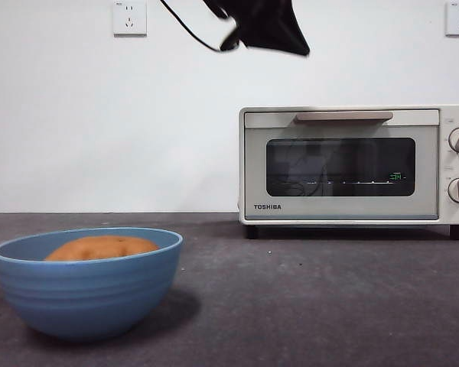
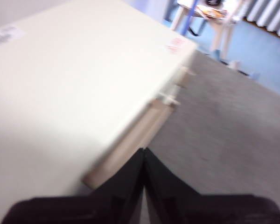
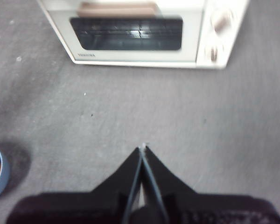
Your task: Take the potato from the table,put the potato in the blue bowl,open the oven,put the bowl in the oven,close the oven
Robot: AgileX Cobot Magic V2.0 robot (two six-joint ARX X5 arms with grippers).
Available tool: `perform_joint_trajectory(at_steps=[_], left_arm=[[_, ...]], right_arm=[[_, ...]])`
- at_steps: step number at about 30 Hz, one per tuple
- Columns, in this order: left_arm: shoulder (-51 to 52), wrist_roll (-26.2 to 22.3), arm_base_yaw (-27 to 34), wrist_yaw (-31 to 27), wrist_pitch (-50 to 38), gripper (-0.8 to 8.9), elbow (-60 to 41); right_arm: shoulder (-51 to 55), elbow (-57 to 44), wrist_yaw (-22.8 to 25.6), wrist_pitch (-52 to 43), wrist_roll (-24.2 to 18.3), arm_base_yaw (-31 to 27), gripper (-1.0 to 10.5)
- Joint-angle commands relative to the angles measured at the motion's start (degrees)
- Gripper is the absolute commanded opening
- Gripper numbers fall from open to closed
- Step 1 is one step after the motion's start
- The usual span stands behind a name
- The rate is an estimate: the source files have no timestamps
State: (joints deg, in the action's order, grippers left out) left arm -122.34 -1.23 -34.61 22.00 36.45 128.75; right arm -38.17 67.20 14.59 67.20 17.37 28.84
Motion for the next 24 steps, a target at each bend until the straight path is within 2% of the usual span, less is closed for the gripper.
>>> perform_joint_trajectory(at_steps=[1, 4, 12, 15, 24], left_arm=[[-3.4, -2.0, -0.6, -1.7, -2.6, -0.06, 0.1], [-5.5, -2.5, -0.8, -2.1, -3.4, -0.06, 0.1], [-7.7, -8.3, -2.5, -6.6, -6.3, -0.06, 0.1], [-8.0, -8.4, -2.6, -9.3, -6.1, -0.06, 0.1], [-11.7, -6.6, -3.2, -10.0, -1.2, -0.06, 0.1]], right_arm=[[2.1, -3.5, 0.3, -0.2, 3.9, -0.1, -0.1], [3.3, -6.9, -0.1, 0.4, 5.8, -0.1, -0.1], [3.6, -13.6, -2.3, -0.8, 8.6, -0.1, -0.1], [3.6, -14.8, -2.6, -1.2, 9.2, -0.1, -0.1], [3.6, -14.8, -3.3, -1.2, 9.5, 0.0, -0.1]])
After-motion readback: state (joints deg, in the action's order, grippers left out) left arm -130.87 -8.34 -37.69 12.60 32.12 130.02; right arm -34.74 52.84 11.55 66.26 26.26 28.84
